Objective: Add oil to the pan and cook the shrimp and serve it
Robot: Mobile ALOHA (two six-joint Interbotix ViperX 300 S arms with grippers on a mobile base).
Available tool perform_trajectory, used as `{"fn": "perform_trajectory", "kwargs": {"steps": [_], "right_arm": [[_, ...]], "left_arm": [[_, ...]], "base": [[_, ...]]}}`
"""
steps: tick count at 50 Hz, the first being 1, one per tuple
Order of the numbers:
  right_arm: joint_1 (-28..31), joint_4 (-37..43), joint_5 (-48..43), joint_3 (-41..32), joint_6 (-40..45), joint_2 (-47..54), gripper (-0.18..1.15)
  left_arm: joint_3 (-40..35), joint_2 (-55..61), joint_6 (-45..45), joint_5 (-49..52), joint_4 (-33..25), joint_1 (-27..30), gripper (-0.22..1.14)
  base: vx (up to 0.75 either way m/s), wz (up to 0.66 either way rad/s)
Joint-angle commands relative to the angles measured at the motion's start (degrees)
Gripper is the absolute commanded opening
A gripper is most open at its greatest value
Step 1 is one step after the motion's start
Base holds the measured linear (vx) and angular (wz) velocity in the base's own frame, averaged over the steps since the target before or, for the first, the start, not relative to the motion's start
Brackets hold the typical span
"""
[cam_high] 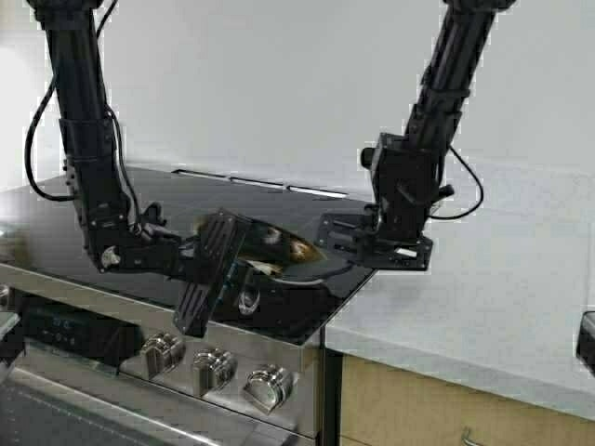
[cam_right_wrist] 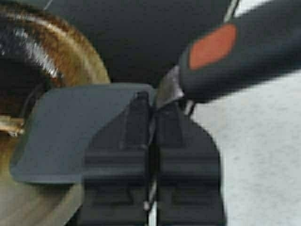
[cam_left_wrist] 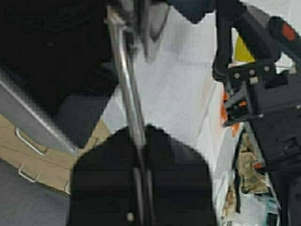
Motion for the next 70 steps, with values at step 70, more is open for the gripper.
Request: {"fn": "perform_trajectory", "kwargs": {"steps": [70], "right_arm": [[1.14, -2.99, 9.14, -4.22, -4.22, -8.79, 0.07]], "left_arm": [[-2.72, -3.69, -4.31, 2.55, 8.70, -0.53, 0.02]], "base": [[0.00, 0.00]]}}
